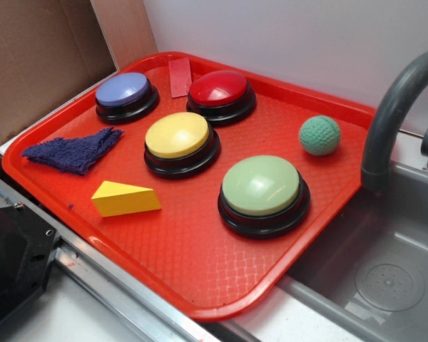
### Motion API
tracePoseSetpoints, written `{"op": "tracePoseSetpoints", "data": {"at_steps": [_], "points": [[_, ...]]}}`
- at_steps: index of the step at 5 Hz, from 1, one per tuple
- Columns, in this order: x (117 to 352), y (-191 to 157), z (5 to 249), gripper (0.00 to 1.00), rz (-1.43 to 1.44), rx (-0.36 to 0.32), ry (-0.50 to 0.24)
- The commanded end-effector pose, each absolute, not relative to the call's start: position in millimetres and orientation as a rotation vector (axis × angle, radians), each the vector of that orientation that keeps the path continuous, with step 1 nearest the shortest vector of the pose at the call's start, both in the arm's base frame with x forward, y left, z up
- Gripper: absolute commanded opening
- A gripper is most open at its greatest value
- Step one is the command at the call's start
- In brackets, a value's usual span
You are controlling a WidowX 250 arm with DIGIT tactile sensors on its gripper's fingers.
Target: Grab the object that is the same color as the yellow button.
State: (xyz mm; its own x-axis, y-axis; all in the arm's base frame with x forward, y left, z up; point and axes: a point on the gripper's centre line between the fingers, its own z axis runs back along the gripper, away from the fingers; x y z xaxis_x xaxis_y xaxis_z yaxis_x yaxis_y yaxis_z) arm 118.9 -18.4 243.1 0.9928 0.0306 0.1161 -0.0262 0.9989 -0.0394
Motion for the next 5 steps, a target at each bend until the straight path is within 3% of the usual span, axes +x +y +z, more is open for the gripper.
{"op": "tracePoseSetpoints", "data": {"at_steps": [1, 2, 3, 4, 5], "points": [[119, -18, 243, 1.00, 0.029, -0.038, -0.117], [140, -14, 242, 1.00, 0.012, -0.064, -0.120], [163, -22, 252, 1.00, -0.106, -0.023, -0.138], [169, -64, 237, 1.00, -0.353, -0.060, -0.095], [161, -73, 192, 1.00, -0.595, -0.119, 0.021]]}}
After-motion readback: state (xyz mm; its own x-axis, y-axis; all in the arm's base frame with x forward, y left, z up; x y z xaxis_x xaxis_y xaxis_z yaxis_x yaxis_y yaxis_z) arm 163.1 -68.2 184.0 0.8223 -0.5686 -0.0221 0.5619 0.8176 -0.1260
